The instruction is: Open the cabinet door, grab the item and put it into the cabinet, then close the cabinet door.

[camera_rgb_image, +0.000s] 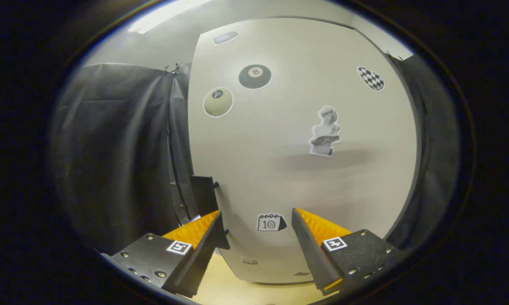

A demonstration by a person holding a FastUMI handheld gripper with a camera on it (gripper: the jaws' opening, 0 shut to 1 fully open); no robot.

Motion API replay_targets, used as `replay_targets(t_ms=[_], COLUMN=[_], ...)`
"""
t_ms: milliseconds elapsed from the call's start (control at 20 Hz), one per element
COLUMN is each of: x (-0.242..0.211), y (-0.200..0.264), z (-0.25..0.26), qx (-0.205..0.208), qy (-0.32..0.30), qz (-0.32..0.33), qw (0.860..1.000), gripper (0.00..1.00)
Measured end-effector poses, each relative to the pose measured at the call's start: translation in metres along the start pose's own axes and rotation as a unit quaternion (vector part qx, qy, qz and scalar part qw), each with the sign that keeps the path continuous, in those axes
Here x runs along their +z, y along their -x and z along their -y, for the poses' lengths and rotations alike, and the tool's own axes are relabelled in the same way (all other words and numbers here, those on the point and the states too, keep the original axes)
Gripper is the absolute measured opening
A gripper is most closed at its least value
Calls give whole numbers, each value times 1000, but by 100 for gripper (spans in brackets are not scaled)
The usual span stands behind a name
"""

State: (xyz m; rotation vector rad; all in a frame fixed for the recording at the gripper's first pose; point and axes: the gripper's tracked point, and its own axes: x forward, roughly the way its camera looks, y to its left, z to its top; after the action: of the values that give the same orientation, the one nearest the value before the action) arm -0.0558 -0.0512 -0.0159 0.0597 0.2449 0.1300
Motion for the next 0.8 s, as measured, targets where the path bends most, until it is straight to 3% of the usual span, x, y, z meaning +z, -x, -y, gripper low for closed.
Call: replay_targets(t_ms=[500,800], x=[26,43], y=[54,90], z=[43,103], qx=[-19,-62], qy=[13,39], qz=[44,79], qw=[999,994], gripper=[97,97])
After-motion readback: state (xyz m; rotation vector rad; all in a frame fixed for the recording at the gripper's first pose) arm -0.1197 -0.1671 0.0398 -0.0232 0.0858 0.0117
